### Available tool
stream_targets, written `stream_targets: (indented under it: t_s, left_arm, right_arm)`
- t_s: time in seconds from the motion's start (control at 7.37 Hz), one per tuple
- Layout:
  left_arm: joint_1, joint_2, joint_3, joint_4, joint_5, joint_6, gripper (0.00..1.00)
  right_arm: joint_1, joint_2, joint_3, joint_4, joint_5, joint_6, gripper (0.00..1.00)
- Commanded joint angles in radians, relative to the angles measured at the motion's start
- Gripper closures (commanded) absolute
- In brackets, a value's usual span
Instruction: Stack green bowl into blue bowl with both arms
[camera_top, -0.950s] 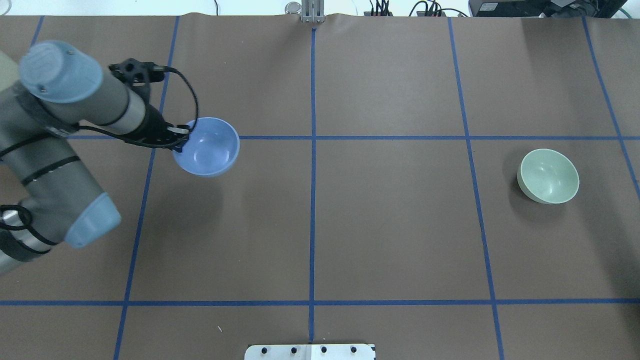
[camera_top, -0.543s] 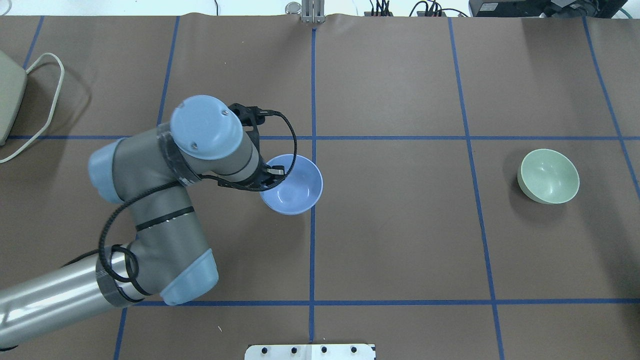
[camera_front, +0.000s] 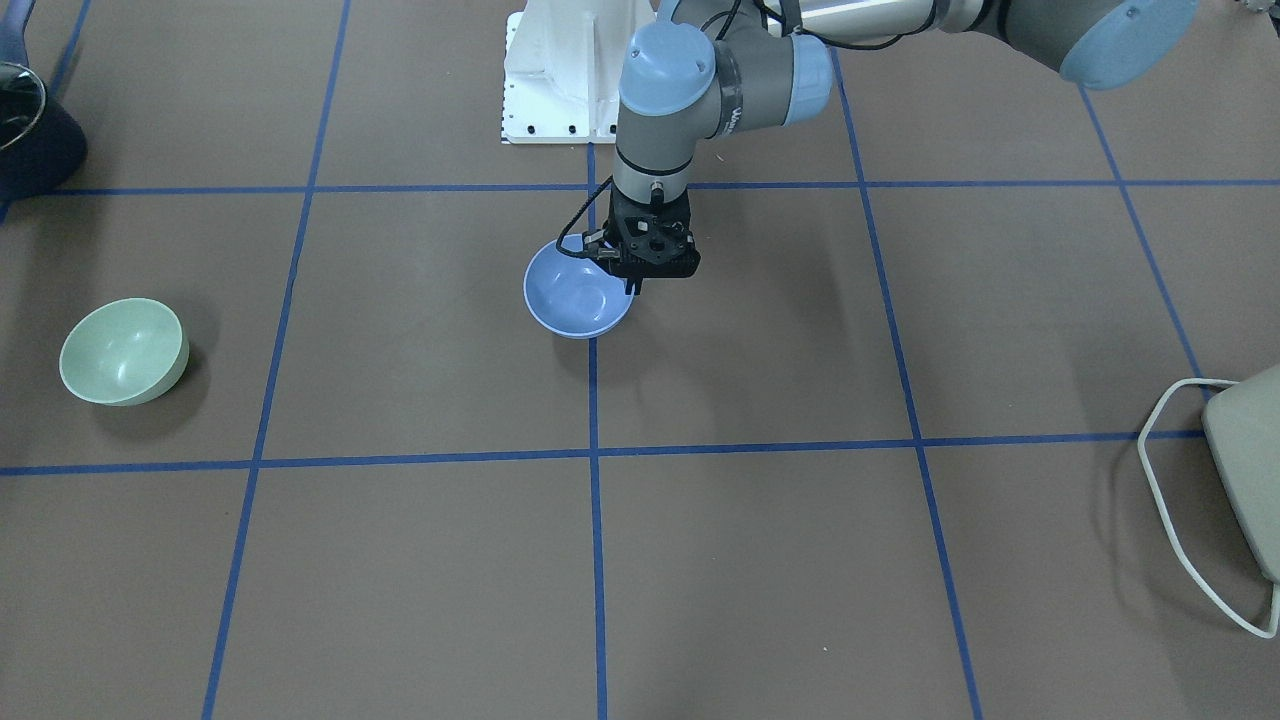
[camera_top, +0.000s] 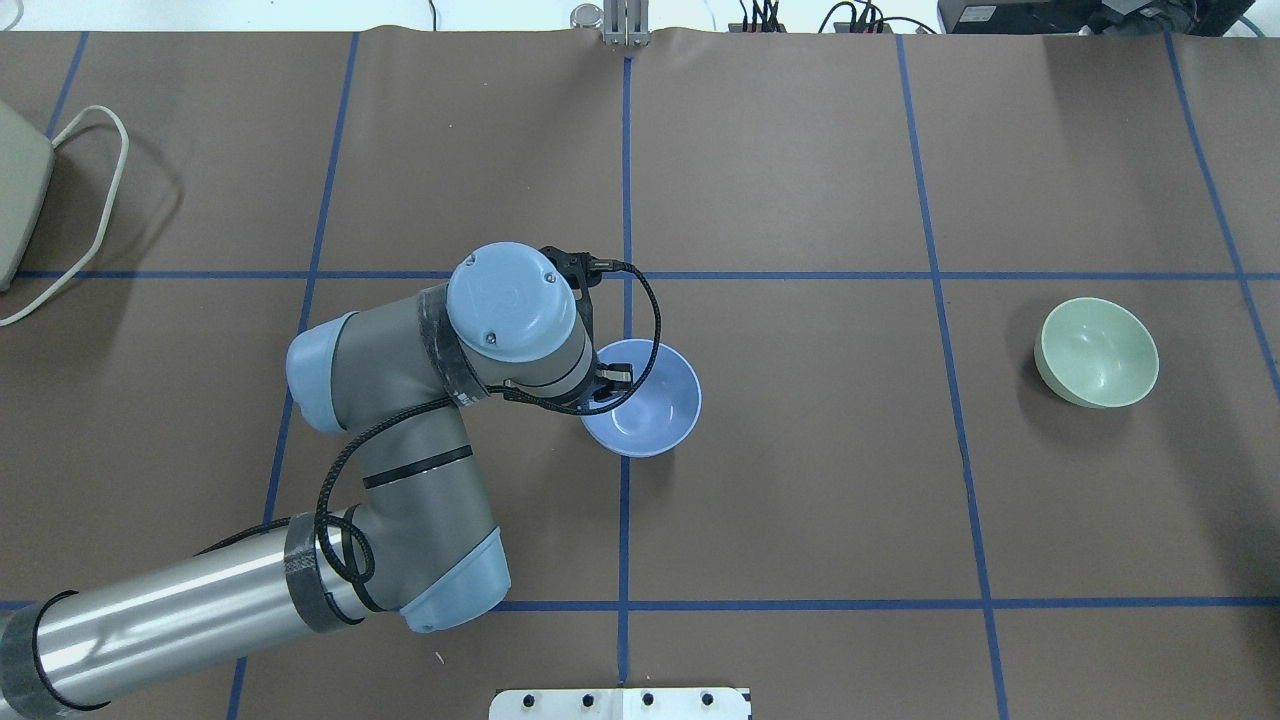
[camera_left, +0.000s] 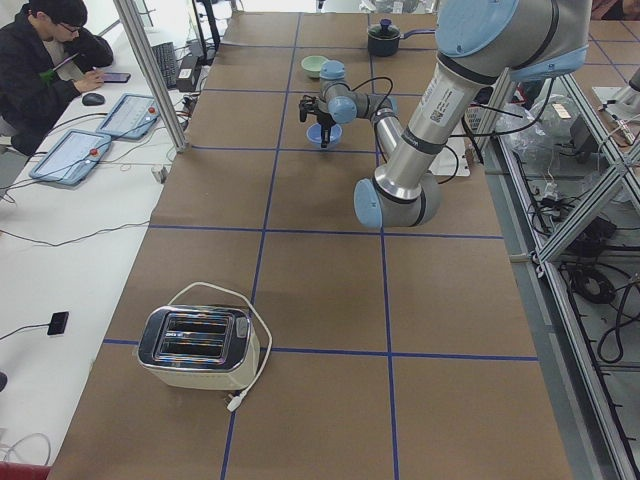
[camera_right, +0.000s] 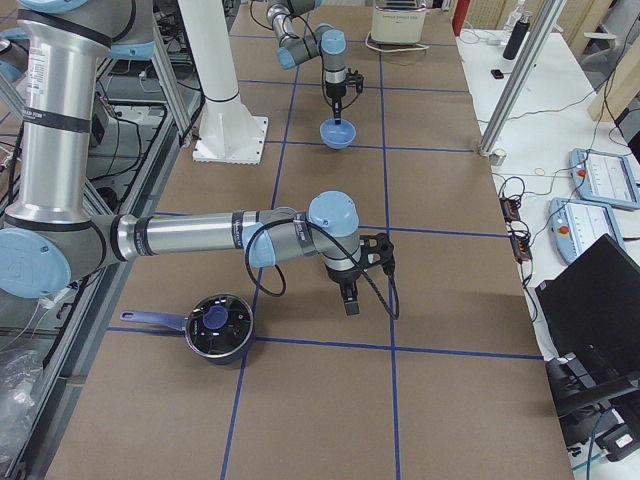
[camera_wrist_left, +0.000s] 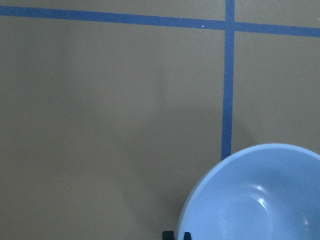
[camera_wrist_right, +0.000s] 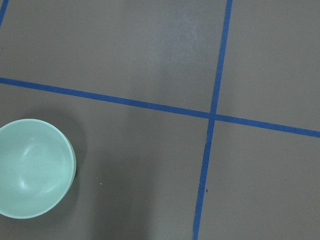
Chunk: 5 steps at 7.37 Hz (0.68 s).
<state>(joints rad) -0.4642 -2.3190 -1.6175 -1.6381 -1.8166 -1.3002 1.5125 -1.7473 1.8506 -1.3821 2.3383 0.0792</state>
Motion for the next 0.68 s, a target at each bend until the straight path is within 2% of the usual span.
stream_targets:
  t_s: [0.0,0.54]
  left_arm:
    - [0.001,-0.003,0.030,-0.032,0.000,0.004,1.00]
    - [-0.001,0.000,0.037,-0.034,0.002,0.007,0.99]
  right_arm:
    - [0.000,0.000,-0.001,0.000,-0.001,0.001,0.00]
    - [0.000,0.002,-0.001,0.000,-0.001,0.001,0.00]
